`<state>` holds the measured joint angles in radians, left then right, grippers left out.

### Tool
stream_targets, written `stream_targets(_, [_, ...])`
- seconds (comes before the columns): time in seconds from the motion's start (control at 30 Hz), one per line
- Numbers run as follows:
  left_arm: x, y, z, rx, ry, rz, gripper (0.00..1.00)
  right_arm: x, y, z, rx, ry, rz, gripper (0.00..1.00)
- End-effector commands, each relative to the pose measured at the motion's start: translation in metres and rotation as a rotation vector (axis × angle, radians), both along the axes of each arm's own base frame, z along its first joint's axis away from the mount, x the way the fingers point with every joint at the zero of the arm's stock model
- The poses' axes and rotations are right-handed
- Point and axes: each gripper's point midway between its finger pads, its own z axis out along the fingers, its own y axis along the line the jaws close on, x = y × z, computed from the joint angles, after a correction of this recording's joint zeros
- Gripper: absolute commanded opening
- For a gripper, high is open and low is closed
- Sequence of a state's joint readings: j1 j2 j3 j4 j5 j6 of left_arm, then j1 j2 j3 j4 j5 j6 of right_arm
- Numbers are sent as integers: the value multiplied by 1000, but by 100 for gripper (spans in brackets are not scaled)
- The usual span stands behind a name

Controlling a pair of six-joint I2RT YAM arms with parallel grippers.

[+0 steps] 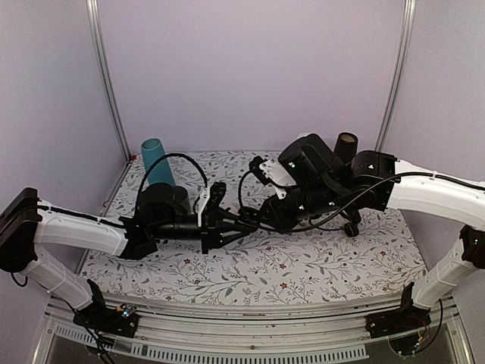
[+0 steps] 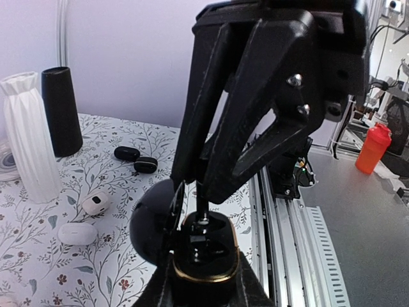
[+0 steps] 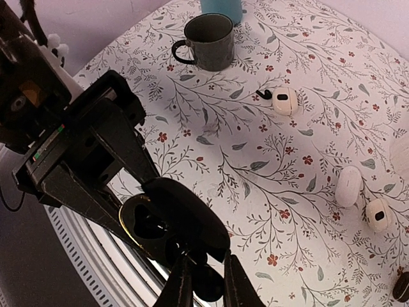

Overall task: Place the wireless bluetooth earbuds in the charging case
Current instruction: Adjust the right earbud in the right side groove of the charging case.

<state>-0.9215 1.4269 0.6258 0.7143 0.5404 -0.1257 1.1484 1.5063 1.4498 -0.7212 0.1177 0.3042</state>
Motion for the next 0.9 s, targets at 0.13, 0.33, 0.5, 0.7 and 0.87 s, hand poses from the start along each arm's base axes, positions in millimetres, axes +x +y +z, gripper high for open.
stream_targets(0.13, [1,-5,17,-44,-18,-31,0,3,-5,-8,-110,-45,8,4])
stream_targets(0.33, [3,-5,15,-42,-4,-35,0,-2,-6,-13,-148,-51,45,4])
stream_targets(0.5, [5,-4,15,-48,4,-38,0,-6,-5,-15,-162,-56,75,4])
stream_targets(0.7, [7,-4,14,-52,19,-33,0,-11,-5,-16,-173,-59,103,4])
stream_targets(0.87, [9,-3,14,-62,30,-32,0,-14,-5,-16,-165,-57,119,4])
